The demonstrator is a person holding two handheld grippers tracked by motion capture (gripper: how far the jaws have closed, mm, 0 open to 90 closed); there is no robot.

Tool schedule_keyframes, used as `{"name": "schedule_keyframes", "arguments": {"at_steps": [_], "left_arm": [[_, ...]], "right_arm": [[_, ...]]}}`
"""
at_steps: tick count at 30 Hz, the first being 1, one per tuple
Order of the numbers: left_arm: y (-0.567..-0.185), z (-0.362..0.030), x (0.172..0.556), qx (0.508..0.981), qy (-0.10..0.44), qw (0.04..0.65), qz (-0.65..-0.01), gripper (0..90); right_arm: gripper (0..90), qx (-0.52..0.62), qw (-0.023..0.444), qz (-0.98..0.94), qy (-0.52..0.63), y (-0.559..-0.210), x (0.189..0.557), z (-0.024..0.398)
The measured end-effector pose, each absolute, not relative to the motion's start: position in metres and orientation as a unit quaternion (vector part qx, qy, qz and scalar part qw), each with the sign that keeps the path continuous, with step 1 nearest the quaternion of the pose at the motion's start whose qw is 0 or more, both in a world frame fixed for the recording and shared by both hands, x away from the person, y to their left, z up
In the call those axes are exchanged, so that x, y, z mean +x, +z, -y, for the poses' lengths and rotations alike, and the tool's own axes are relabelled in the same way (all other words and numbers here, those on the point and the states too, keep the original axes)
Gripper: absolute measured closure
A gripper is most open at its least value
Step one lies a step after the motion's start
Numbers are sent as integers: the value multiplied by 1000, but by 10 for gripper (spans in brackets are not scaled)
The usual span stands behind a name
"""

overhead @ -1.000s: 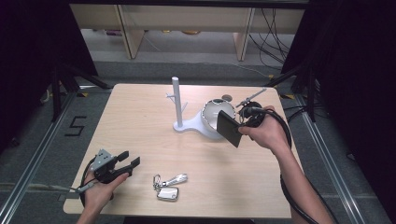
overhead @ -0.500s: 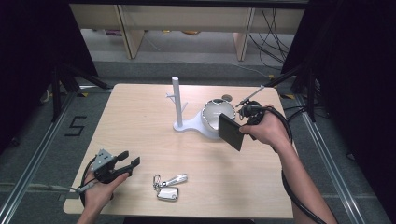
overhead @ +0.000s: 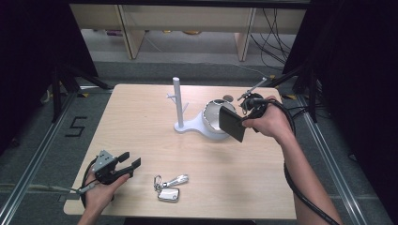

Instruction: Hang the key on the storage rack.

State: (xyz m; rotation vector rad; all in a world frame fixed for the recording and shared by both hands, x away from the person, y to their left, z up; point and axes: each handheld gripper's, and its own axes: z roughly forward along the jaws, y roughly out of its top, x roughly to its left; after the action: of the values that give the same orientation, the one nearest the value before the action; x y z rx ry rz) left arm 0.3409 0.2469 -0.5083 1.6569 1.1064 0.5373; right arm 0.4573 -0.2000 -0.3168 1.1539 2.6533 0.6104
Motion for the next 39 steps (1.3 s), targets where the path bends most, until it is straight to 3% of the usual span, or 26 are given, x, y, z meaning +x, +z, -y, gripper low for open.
{"name": "schedule_keyframes", "arguments": {"at_steps": [17, 39], "left_arm": [[-511, -251, 341, 687, 219, 511, -468, 394], [-513, -250, 341, 691, 216, 507, -469, 388]], "right_arm": [[783, 284, 145, -917, 241, -322, 503, 201], [783, 235, 135, -926, 261, -354, 529, 193]]}}
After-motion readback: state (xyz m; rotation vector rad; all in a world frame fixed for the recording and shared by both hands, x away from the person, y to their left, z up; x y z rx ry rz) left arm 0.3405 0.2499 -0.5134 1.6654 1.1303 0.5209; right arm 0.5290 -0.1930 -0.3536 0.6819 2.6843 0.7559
